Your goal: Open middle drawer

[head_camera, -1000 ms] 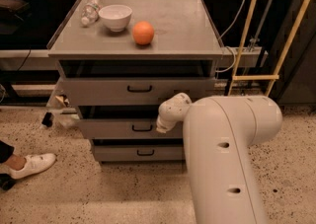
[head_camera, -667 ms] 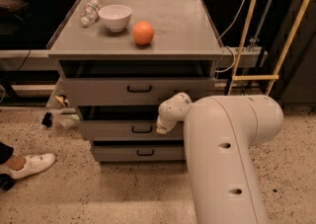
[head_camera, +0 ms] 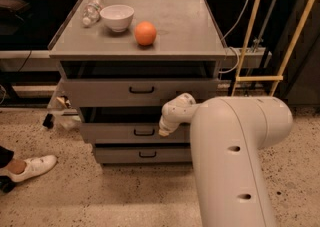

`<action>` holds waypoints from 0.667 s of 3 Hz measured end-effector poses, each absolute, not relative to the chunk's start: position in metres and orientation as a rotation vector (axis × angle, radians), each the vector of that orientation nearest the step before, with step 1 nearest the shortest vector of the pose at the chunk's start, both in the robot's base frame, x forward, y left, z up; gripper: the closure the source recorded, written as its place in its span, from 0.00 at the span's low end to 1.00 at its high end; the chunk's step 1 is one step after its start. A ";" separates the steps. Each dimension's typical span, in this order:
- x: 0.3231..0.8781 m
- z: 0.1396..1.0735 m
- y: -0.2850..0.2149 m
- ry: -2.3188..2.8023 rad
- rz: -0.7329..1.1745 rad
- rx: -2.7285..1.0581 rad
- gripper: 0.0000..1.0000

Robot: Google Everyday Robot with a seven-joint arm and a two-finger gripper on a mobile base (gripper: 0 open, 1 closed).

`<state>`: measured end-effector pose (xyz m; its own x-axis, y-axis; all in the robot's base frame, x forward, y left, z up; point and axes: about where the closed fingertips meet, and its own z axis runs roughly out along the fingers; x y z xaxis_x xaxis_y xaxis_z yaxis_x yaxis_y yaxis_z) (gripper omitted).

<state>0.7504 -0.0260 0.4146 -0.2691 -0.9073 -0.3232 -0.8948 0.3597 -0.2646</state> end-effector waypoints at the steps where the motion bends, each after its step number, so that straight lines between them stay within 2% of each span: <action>1: 0.713 0.422 -0.038 2.232 -0.025 -1.545 1.00; 2: 0.713 0.422 -0.038 2.232 -0.025 -1.545 1.00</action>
Offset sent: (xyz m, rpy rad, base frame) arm -0.3879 -0.1130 0.0081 0.0099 0.1989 -0.1885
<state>0.7126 -0.0376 0.4223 -0.2913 -0.8976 -0.3307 -0.8900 0.3811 -0.2502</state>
